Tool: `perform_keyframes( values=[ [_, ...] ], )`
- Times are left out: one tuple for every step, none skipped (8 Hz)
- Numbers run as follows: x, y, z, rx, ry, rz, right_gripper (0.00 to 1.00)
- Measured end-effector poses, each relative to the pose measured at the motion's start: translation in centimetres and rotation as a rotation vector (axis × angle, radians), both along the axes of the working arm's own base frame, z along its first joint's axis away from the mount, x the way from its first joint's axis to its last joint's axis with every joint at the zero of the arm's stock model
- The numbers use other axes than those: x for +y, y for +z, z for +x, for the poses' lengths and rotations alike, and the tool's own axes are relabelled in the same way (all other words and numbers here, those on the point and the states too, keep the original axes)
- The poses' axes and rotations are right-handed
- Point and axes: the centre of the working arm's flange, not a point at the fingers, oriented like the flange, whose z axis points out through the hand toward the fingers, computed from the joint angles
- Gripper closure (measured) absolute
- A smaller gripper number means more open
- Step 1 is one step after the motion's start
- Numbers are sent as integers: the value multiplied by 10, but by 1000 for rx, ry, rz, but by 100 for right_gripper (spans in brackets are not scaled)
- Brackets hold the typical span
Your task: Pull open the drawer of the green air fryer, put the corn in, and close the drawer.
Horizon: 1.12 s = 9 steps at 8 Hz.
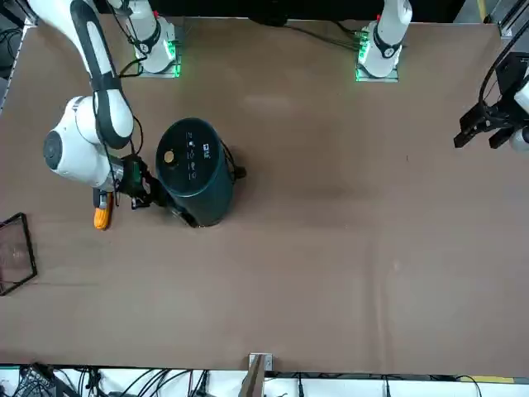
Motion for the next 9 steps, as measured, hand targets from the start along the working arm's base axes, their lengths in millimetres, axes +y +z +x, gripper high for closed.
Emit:
perform_keyframes(
  values=[
    [-10,0,1,-6,2,1,53],
    [-20,0,2,-14,6,3,53],
    [-28,-2,2,-19,15,4,53],
    [-33,-4,3,-22,25,5,53],
    [-35,-6,5,-24,33,6,53],
    [-35,-6,7,-28,46,7,53],
    [-35,-7,8,-32,59,8,53],
    [-38,-7,10,-37,70,9,53],
    [-44,-8,11,-44,83,11,53]
  ],
)
